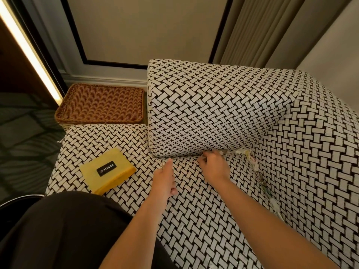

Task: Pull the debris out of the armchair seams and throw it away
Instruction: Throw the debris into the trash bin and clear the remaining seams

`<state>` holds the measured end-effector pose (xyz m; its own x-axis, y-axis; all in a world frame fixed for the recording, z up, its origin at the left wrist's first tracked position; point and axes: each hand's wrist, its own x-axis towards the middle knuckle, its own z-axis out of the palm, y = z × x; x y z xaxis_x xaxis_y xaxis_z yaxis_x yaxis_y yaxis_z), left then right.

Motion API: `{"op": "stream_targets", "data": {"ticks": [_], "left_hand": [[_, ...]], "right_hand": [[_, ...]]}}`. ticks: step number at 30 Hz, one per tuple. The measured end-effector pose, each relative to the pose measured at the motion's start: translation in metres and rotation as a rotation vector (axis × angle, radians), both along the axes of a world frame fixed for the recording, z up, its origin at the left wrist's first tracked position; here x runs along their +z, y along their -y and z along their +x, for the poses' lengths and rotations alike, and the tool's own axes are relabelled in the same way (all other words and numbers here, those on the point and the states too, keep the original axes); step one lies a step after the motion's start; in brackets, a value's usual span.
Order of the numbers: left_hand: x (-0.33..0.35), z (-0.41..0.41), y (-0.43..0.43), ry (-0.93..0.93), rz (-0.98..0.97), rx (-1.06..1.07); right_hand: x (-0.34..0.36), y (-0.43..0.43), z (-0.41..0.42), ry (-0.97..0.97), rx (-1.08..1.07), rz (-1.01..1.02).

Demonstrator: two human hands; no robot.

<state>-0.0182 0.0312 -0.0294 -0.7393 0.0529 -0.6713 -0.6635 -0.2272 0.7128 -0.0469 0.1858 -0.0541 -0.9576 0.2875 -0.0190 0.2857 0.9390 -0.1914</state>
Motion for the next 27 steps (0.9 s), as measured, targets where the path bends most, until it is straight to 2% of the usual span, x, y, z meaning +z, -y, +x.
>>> {"op": "stream_targets", "data": {"ticks": [3,5,7,9,11,13,15,18,22,25,27], "left_hand": [[0.003,0.001,0.001,0.033,0.058,-0.022],[0.004,0.002,-0.001,0.044,0.076,-0.029],[0.005,0.001,-0.001,0.048,0.072,-0.026],[0.004,-0.001,-0.002,0.013,0.035,-0.047],[0.001,-0.001,-0.004,-0.017,0.008,-0.078],[-0.002,-0.001,-0.007,-0.021,-0.030,-0.144],[-0.004,0.001,-0.007,-0.028,-0.086,-0.236],[-0.001,0.002,-0.004,-0.024,-0.006,-0.245],[0.003,0.000,-0.002,0.028,0.062,-0.180],[0.003,-0.001,-0.002,0.055,0.077,-0.154],[0.001,-0.001,-0.002,0.059,0.070,-0.148]], "right_hand": [[-0.002,0.003,-0.009,0.004,0.020,0.102],[-0.003,0.001,-0.009,-0.064,0.036,0.073],[0.000,0.000,-0.005,-0.183,0.084,-0.099],[0.008,0.009,0.006,-0.249,0.151,-0.392],[0.022,0.024,0.023,-0.181,0.205,-0.722],[0.029,0.037,0.039,-0.056,0.263,-0.855],[0.028,0.043,0.048,-0.003,0.285,-0.844],[0.021,0.035,0.045,-0.086,0.229,-0.765],[0.007,-0.006,0.018,-0.131,-0.075,-0.471],[0.001,-0.033,0.003,0.038,-0.246,-0.199],[0.000,-0.037,-0.006,0.124,-0.297,-0.129]]}}
